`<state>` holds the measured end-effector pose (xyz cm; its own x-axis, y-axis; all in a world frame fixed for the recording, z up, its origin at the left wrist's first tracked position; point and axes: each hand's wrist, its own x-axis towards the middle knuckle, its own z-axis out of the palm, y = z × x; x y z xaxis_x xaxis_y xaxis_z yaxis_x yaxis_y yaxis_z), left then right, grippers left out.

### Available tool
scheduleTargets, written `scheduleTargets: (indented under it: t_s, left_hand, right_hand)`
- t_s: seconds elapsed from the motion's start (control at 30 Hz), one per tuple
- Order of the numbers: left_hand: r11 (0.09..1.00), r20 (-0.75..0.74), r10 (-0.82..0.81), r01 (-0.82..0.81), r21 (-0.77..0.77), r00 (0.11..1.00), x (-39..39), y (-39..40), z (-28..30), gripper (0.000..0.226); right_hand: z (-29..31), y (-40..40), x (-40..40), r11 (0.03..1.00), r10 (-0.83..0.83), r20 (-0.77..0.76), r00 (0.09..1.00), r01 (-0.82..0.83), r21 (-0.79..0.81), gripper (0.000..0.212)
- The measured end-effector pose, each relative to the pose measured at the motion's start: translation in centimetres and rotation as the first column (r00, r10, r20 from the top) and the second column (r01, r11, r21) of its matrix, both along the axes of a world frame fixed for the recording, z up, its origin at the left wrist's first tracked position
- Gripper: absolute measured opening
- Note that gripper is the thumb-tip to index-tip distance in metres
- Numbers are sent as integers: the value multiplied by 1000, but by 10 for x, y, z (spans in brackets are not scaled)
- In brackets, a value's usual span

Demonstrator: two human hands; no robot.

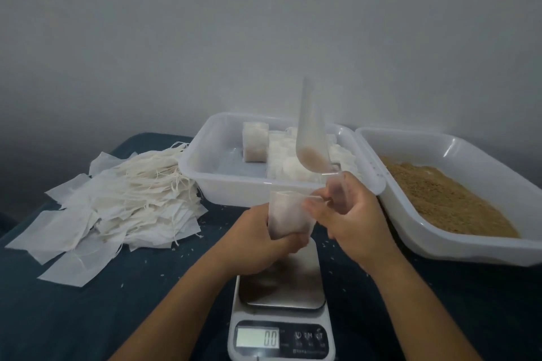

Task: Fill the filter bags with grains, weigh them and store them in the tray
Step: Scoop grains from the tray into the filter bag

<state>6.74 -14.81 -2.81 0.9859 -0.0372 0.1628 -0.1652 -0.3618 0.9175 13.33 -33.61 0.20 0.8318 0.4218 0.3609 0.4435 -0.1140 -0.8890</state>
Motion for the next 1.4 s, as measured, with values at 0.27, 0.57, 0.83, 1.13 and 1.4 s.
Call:
scheduleTargets:
  t_s: [0.27, 0.57, 0.83, 1.13, 1.4]
  left_hand:
    - [996, 206, 11, 6, -84, 978, -1, 8, 8, 29]
    - [927, 52, -202, 208, -312, 978, -5, 21, 13, 19]
    - [995, -71, 10, -3, 105, 997, 3, 28, 1, 22]
    - [900, 146, 259, -293, 322, 955, 8, 37, -9, 14]
    - [781, 101, 613, -620, 78, 784, 15, 50, -6, 27]
  right_hand:
    - [-2, -7, -9, 999, 3, 30, 1000, -4, 47, 24]
    - [-8, -9, -18, 983, 151, -85, 985, -141, 117, 40]
    - [-26, 3, -14, 999, 2, -136, 991, -8, -45, 25]
    - [-33, -1, -6, 972, -162, -22, 986, 156, -176, 32]
    - [-23, -8, -2, 956, -285, 53, 957, 288, -57, 15]
